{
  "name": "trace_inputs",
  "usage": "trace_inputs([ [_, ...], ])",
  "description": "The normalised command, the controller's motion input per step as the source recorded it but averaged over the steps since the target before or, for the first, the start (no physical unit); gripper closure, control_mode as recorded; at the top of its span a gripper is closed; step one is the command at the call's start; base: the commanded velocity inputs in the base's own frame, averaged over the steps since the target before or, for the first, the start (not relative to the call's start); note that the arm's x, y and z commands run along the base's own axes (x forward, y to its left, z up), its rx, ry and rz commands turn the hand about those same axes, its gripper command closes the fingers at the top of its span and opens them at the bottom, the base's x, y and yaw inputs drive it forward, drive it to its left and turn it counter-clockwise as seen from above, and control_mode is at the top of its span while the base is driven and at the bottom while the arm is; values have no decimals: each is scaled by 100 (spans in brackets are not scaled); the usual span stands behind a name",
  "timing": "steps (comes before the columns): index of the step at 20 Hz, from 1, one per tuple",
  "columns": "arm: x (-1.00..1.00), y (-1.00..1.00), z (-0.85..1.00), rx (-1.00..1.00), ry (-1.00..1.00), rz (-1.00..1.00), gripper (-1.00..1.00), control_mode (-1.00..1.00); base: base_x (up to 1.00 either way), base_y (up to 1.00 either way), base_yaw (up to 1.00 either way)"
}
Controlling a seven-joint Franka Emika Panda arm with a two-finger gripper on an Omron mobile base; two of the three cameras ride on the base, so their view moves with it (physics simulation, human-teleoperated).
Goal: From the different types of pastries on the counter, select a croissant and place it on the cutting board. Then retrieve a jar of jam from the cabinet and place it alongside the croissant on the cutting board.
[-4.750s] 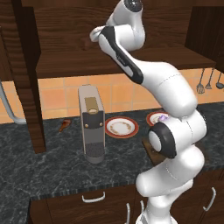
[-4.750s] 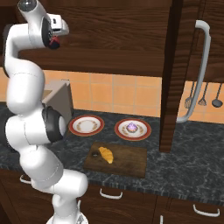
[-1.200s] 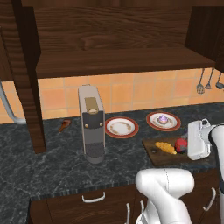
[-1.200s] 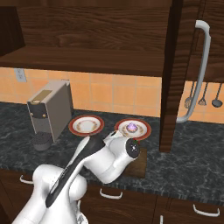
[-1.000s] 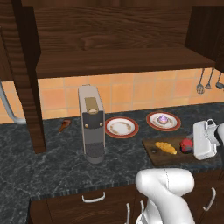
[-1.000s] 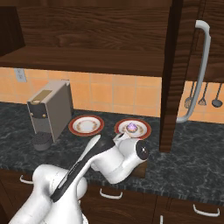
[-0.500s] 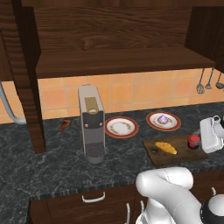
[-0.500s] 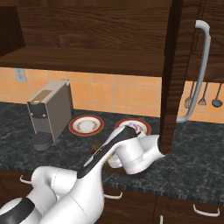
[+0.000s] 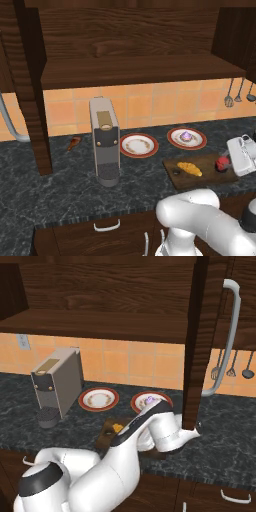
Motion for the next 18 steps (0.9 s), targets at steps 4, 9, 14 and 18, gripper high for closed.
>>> trace_inputs([
  [4,15,0,-19,0,0,2,100,-100,0,0,0],
  [9,5,0,-28,0,-2,1,100,-100,0,0,0],
  [14,28,0,0,0,-1,0,100,-100,0,0,0],
  [18,31,0,0,0,-1,0,100,-100,0,0,0],
])
